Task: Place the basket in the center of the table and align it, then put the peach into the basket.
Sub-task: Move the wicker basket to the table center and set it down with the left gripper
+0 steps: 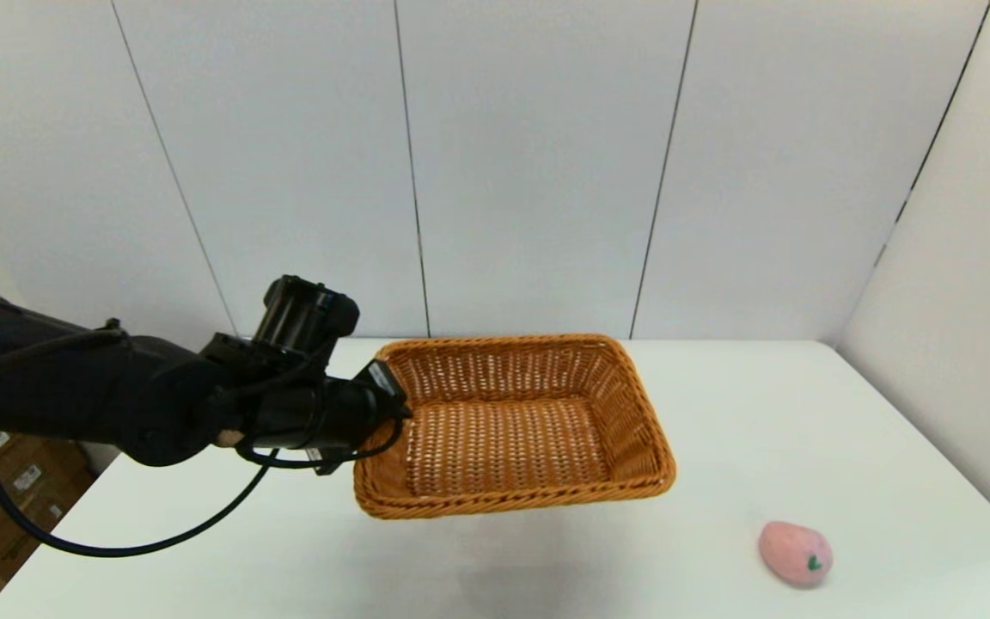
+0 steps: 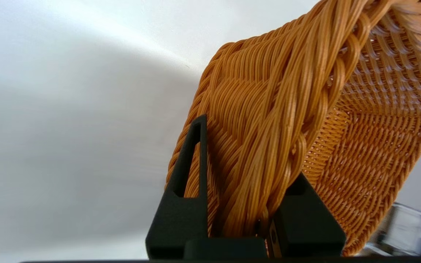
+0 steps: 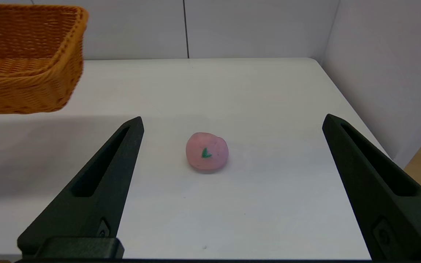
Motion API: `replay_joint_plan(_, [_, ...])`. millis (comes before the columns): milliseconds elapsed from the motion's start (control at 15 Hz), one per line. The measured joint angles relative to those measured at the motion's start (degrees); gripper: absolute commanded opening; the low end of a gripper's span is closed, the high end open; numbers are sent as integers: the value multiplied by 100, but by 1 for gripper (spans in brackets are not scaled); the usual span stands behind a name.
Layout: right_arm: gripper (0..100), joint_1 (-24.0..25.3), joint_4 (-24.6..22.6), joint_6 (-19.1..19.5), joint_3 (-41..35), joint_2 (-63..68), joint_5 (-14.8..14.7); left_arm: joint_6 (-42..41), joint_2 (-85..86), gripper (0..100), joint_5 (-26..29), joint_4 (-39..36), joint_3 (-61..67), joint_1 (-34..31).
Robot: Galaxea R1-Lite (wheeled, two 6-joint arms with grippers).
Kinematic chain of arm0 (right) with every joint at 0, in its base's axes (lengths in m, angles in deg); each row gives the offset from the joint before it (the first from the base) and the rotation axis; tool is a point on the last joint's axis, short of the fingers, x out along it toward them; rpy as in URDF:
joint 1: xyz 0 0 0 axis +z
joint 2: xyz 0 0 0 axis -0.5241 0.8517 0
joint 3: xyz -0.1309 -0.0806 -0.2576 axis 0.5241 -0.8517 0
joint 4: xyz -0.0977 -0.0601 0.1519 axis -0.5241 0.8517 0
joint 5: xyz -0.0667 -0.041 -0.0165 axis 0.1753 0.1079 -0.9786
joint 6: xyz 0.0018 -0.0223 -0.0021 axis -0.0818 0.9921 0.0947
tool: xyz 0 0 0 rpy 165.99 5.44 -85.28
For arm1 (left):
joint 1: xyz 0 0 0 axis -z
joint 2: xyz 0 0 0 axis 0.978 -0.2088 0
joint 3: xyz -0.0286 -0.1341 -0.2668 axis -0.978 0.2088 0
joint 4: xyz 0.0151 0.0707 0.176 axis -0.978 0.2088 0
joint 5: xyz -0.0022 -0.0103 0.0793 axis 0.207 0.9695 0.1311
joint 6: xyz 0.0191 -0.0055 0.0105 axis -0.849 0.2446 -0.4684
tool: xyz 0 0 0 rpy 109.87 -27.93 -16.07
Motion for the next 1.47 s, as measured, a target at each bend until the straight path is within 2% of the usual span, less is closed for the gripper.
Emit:
replay_joint_plan(333, [100, 0, 0, 0, 0, 0, 0, 107, -496, 0, 77, -179, 105, 435])
replay_joint_plan(667, [100, 0, 0, 1, 0, 0, 0, 176, -695, 0, 179, -883, 562, 507])
replay_joint_plan(1267, [100, 0, 0, 0, 0, 0, 0, 258, -816, 0, 344, -941, 872, 534])
replay_joint_plan(1467, [100, 0, 0, 1, 0, 0, -2, 385, -822, 0, 354, -1315, 1029, 525])
